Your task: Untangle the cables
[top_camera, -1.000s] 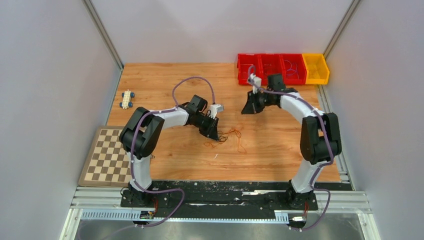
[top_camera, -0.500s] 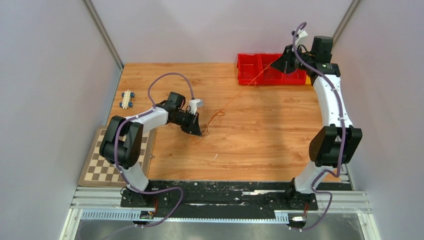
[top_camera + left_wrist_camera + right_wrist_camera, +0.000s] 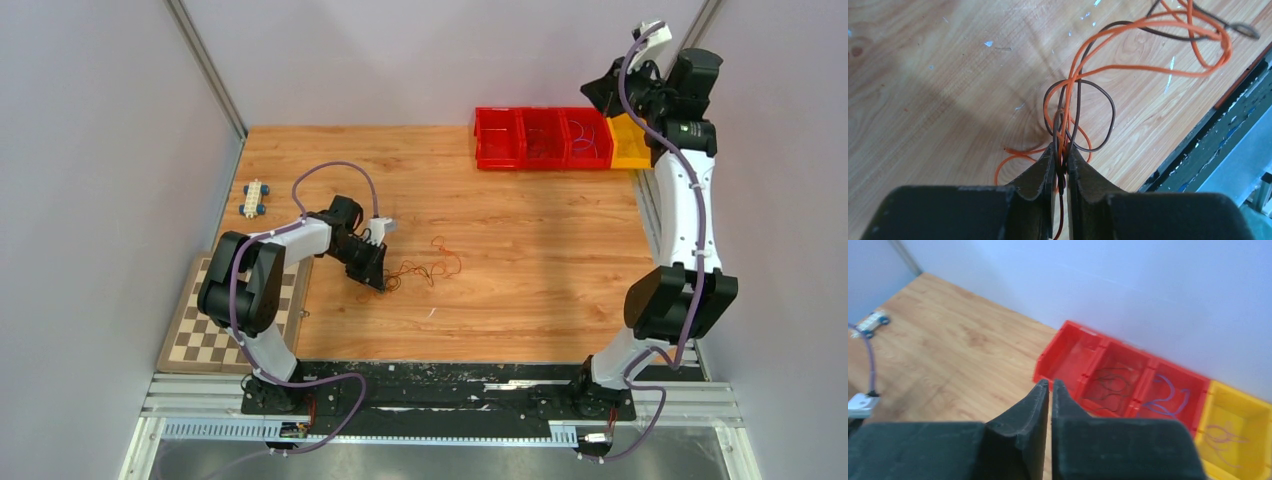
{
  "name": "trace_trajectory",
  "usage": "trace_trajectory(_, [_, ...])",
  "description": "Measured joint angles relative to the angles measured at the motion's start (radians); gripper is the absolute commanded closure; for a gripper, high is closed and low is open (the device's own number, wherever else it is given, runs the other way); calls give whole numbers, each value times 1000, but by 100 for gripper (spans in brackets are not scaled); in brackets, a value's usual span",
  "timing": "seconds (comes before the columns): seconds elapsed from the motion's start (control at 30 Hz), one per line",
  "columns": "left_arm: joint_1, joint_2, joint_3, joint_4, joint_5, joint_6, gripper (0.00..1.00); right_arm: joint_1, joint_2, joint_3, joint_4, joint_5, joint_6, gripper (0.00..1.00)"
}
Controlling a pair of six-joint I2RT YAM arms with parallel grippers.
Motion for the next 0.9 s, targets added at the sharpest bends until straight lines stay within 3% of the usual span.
trace_trajectory(0.07, [0, 0, -3, -4, 0, 8, 81, 13, -11, -18, -15, -45, -25, 57])
trace_trajectory(0.13, [0, -1, -5, -6, 2, 11, 79, 46, -35, -81, -36, -84, -74, 45])
trace_trajectory(0.23, [0, -5, -4, -9, 8, 14, 76, 147, -84, -244, -74, -106, -156, 43])
trace_trajectory(0.43, [0, -8, -4, -8, 33, 9, 65, 482, -74, -538, -171, -119, -279, 44])
trace_trajectory(0.5, [0, -12, -4, -9, 47, 6, 52, 550, -48, -561, -187, -127, -290, 45])
trace_trajectory(0.63, [9, -92, -25, 18, 88, -5, 36, 611, 24, -563, -179, -155, -282, 46])
trace_trajectory(0.9, [48, -398, -163, 235, 157, -8, 29, 648, 218, -559, -122, -196, -201, 50])
